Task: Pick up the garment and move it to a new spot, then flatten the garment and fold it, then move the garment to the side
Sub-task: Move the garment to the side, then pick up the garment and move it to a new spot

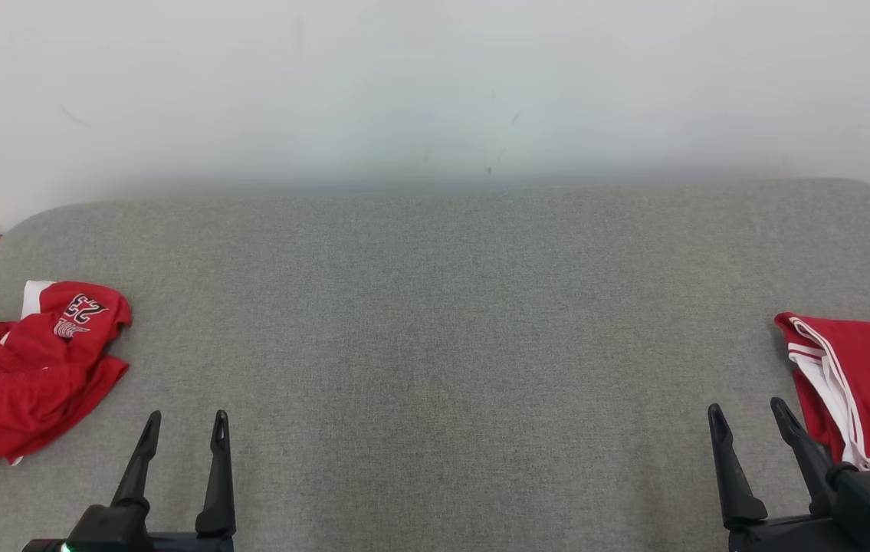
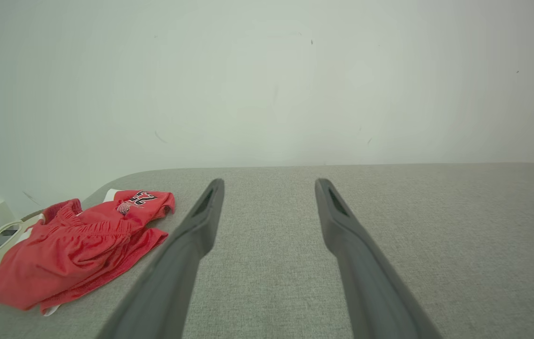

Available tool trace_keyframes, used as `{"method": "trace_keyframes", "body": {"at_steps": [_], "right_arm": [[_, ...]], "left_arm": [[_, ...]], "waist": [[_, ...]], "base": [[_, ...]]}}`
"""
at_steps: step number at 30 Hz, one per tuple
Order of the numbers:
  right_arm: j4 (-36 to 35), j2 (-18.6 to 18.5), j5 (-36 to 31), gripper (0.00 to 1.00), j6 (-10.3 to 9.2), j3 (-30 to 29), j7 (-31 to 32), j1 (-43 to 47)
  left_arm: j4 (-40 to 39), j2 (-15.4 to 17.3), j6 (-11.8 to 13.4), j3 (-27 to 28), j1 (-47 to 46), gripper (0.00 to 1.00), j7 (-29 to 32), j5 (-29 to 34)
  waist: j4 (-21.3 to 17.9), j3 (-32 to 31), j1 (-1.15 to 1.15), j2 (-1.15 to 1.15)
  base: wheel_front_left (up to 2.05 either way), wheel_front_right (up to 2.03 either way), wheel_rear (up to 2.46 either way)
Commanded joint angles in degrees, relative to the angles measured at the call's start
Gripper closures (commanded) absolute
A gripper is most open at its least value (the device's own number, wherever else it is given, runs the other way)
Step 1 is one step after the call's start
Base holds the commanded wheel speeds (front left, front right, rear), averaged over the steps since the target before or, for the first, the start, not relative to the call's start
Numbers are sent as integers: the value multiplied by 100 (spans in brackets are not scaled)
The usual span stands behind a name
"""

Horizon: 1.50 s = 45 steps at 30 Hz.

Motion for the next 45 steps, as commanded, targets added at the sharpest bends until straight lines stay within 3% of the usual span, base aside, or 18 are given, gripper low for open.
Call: {"method": "trace_keyframes", "body": {"at_steps": [1,25,30,45], "right_arm": [[-35,21,-31,0,-4,-12,1,43],[10,109,81,0,-4,-55,-49,102],[-43,67,75,0,-4,7,-18,107],[-74,66,96,0,-4,334,39,59]], "left_arm": [[13,37,35,15,93,0,11,-49],[-1,13,99,-8,-41,0,-23,-117],[-3,-64,127,69,-101,0,-112,-147],[22,-137,158,342,-7,0,-195,-148]], "waist": [[-5,-8,0,0],[104,-18,0,0],[405,-12,0,0],[1786,-34,0,0]], "base": [[0,0,0],[0,0,0],[0,0,0],[0,0,0]]}}
